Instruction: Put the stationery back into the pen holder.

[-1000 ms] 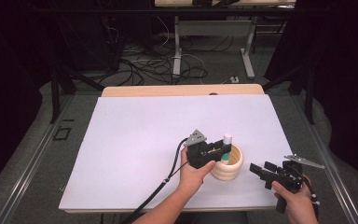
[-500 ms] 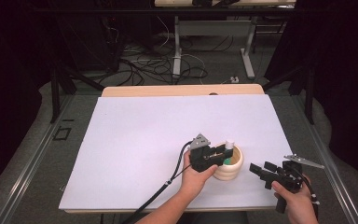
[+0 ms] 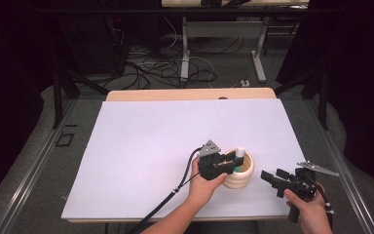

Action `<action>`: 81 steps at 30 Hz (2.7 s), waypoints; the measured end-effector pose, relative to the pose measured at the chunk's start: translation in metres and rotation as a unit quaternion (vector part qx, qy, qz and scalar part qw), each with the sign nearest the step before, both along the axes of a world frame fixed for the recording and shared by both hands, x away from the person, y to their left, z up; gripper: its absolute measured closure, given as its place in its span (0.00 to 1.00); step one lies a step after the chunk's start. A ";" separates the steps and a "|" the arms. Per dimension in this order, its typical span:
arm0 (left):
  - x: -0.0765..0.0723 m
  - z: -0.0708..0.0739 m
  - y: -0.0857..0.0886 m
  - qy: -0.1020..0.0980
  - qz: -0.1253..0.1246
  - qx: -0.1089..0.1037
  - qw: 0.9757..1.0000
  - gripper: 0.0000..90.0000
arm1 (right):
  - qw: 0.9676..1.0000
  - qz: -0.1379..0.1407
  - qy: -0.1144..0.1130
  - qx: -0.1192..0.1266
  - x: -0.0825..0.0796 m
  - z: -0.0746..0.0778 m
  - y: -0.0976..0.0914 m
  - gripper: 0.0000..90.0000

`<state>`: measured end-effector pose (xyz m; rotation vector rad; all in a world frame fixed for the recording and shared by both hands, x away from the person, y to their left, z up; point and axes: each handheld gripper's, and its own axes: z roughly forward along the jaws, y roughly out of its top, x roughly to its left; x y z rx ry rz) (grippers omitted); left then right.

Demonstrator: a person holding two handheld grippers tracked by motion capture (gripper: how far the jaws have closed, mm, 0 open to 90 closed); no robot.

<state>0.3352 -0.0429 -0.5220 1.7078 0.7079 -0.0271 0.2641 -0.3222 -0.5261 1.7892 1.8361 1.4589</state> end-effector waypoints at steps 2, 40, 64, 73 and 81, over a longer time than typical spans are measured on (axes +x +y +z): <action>0.000 0.001 0.000 0.001 -0.001 0.002 1.000 0.71 | 1.000 0.000 0.000 -0.001 0.000 0.000 0.000 0.22; -0.005 0.058 0.032 -0.042 0.033 0.013 0.999 0.14 | 1.000 -0.003 -0.003 -0.006 0.000 0.000 0.000 0.22; -0.016 0.091 0.112 -0.085 0.119 0.088 0.985 0.04 | 1.000 -0.008 -0.006 -0.009 0.000 0.002 0.000 0.20; -0.019 0.086 0.157 -0.071 0.166 0.107 0.978 0.02 | 1.000 0.000 -0.013 -0.017 -0.001 0.002 0.000 0.17; -0.026 0.066 0.202 -0.055 0.213 0.126 0.967 0.02 | 1.000 -0.004 -0.011 -0.020 -0.002 0.002 0.001 0.17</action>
